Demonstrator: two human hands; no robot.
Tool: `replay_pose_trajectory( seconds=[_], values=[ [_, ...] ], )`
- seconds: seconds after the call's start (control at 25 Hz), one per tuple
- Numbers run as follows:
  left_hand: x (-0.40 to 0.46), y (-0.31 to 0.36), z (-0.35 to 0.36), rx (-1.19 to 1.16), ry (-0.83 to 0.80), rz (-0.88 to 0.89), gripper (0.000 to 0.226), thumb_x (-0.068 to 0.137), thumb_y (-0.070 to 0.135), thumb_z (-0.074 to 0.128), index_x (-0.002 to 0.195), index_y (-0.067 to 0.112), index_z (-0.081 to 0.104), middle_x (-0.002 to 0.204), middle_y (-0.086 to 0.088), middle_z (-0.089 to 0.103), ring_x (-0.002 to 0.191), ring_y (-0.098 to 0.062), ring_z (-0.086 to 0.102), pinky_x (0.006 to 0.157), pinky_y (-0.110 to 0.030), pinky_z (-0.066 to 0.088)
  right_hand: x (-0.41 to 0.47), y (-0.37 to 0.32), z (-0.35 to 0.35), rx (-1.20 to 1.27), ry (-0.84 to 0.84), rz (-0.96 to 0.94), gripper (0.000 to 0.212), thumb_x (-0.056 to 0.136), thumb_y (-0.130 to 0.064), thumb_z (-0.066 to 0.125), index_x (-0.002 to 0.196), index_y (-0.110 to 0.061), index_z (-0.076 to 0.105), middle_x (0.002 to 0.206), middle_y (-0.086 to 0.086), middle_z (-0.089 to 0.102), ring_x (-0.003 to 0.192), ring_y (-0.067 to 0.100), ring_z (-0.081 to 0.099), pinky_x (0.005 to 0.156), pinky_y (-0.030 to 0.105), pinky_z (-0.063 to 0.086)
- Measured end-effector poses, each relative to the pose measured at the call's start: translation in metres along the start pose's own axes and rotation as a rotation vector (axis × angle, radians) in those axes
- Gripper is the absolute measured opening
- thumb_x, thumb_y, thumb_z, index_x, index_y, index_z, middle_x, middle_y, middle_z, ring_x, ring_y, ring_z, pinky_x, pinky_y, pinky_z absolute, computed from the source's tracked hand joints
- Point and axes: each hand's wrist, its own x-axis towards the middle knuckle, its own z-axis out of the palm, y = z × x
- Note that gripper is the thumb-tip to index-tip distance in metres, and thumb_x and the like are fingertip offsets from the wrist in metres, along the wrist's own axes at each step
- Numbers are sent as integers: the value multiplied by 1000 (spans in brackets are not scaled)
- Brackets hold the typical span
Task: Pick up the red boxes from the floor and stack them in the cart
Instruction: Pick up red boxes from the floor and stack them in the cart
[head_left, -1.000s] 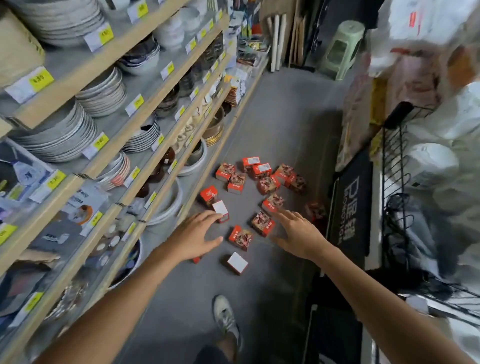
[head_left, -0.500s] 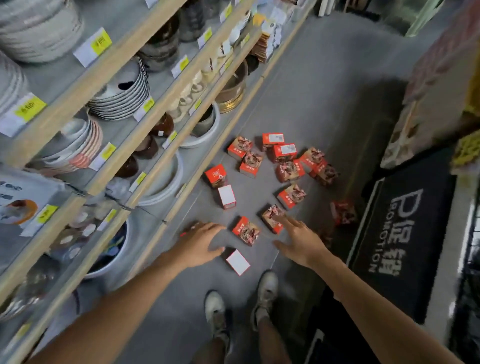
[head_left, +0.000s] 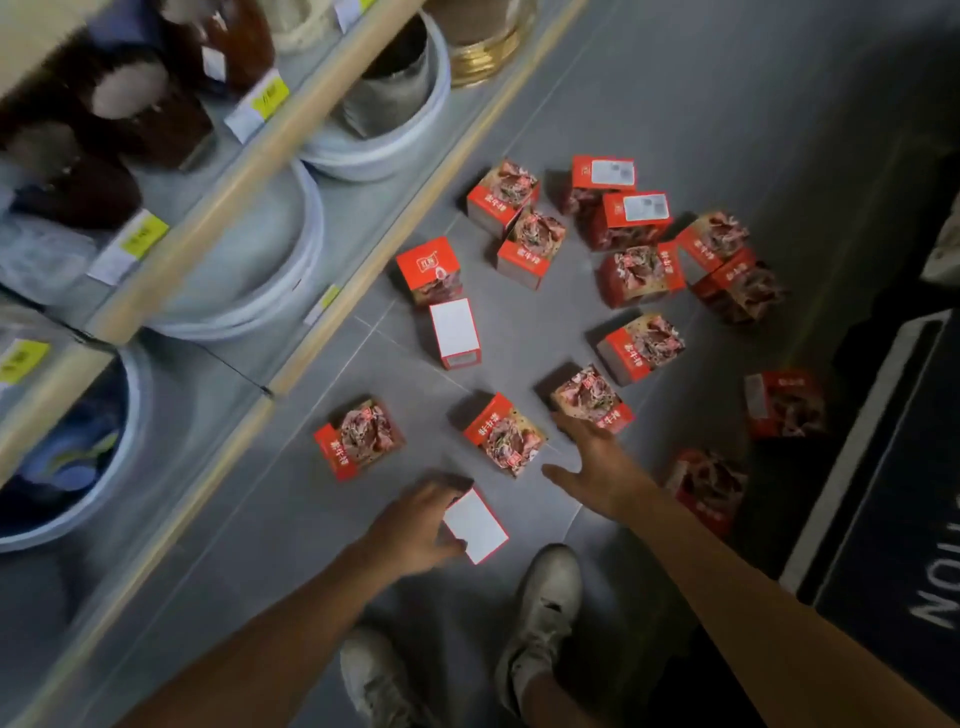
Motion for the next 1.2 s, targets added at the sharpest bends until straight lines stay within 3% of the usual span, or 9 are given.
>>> replay_pose_trajectory(
  seconds=[0.12,0.16,0.24,0.36,0.48,0.64,0.76,0.92,1.2],
  values=[
    [53,-28,65,-385,18,-319,135,47,94,65,155,25,25,160,-2,30,146,-28,33,117,-47,33,44,23,48,60,28,-4,76,93,-46,68,157,-30,29,158,-1,42,144,26,41,115,44,38],
    [70,-34,85,-552,31,-465,149,34,99,63,156,24,21,161,-5,26,147,-29,30,118,-48,32,53,29,59,88,43,-3,77,93,-46,68,157,-30,28,159,-2,42,145,25,41,115,43,38],
    [99,-32,114,-860,71,-753,151,39,87,76,157,17,14,162,-13,21,147,-35,28,119,-50,30,73,45,86,124,61,-7,77,92,-47,68,156,-31,28,160,-4,40,145,23,40,115,42,38],
    [129,-16,144,-1034,174,-938,131,59,57,90,155,15,11,158,-17,24,144,-40,30,114,-52,32,93,70,116,169,47,10,80,91,-48,70,156,-31,28,159,-4,42,145,22,41,115,41,39],
    [146,-17,163,-1082,285,-920,117,66,32,94,153,13,18,152,-20,36,136,-43,42,109,-52,41,99,83,128,162,29,56,79,91,-48,69,156,-34,26,159,-6,40,146,22,39,115,44,38],
    [138,-27,155,-944,309,-817,98,69,25,92,147,14,34,147,-14,46,130,-37,50,106,-49,46,101,84,129,152,11,73,78,92,-47,69,155,-34,26,160,-6,40,146,22,39,115,46,37],
    [109,-40,134,-840,349,-619,98,62,21,95,143,23,39,140,-5,53,126,-30,55,102,-48,50,109,74,126,182,-11,78,82,90,-44,74,156,-29,27,160,-1,40,146,25,39,116,45,38],
    [77,-67,92,-709,368,-478,98,54,34,96,136,41,41,127,9,55,113,-20,60,91,-42,56,143,62,121,260,22,104,93,84,-32,82,158,-20,26,156,8,43,144,29,40,117,47,38],
    [88,-113,62,-650,314,-340,106,57,41,94,142,44,31,136,14,50,124,-15,53,99,-46,53,229,61,142,213,-1,159,124,64,-47,94,160,-18,21,159,12,37,146,35,35,118,53,35]
  ],
)
